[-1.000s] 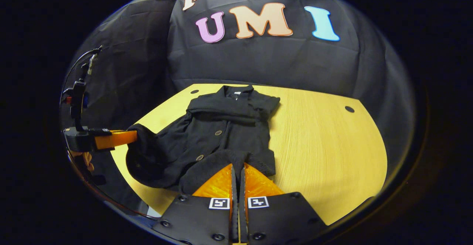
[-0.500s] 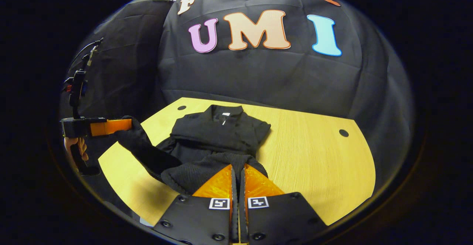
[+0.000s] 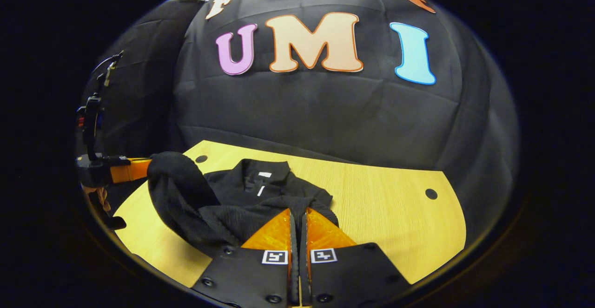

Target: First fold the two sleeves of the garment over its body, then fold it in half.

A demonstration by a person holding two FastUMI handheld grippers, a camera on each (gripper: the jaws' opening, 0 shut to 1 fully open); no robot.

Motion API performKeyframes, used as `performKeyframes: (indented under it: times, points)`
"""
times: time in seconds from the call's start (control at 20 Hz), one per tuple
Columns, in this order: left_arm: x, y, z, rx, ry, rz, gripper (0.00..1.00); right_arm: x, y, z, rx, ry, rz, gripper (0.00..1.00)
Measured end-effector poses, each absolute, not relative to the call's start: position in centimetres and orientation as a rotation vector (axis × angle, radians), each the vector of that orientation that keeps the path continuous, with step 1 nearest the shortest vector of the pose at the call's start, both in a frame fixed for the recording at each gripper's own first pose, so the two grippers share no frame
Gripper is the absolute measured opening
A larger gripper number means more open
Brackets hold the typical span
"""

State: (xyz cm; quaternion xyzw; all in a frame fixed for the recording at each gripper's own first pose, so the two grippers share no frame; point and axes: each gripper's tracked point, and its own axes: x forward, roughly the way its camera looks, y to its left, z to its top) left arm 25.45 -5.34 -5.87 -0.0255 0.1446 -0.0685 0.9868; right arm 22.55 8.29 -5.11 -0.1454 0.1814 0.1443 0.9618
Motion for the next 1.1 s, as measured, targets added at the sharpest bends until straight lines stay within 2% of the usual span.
performKeyframes:
  times: [0.15, 0.2, 0.35, 0.4, 0.45, 0.5, 0.55, 0.85, 0.9, 0.95, 1.1]
  points:
    - [29.2, -4.9, -6.5, -0.053, 0.297, -0.128, 0.0, 26.5, 8.7, -5.5, -0.289, 0.38, 0.254, 0.04]
    - [30.4, -4.8, -7.0, -0.051, 0.304, -0.124, 0.0, 28.0, 8.9, -5.9, -0.284, 0.387, 0.245, 0.0]
    - [33.5, -5.0, -8.9, -0.043, 0.337, -0.13, 0.0, 31.4, 9.5, -7.5, -0.276, 0.417, 0.215, 0.03]
    - [34.5, -5.2, -9.7, -0.034, 0.344, -0.132, 0.0, 32.5, 9.6, -8.3, -0.278, 0.424, 0.207, 0.0]
    - [35.3, -5.4, -10.3, -0.023, 0.352, -0.137, 0.0, 33.3, 9.7, -8.9, -0.279, 0.434, 0.197, 0.03]
    - [36.0, -5.6, -11.0, -0.011, 0.36, -0.143, 0.0, 34.1, 9.8, -9.6, -0.278, 0.446, 0.19, 0.0]
    - [36.6, -5.8, -11.6, 0.003, 0.364, -0.146, 0.0, 34.7, 9.8, -10.3, -0.279, 0.457, 0.184, 0.03]
    - [38.6, -6.2, -14.0, 0.044, 0.392, -0.15, 0.0, 36.9, 9.5, -12.8, -0.259, 0.489, 0.163, 0.06]
    - [38.7, -6.1, -14.3, 0.047, 0.398, -0.145, 0.0, 37.1, 9.5, -12.7, -0.258, 0.478, 0.161, 0.08]
    - [38.7, -6.0, -14.5, 0.048, 0.403, -0.14, 0.0, 37.4, 9.7, -12.4, -0.251, 0.459, 0.175, 0.19]
    - [38.5, -5.9, -14.2, 0.039, 0.398, -0.139, 0.01, 37.6, 9.8, -10.5, -0.214, 0.409, 0.179, 0.35]
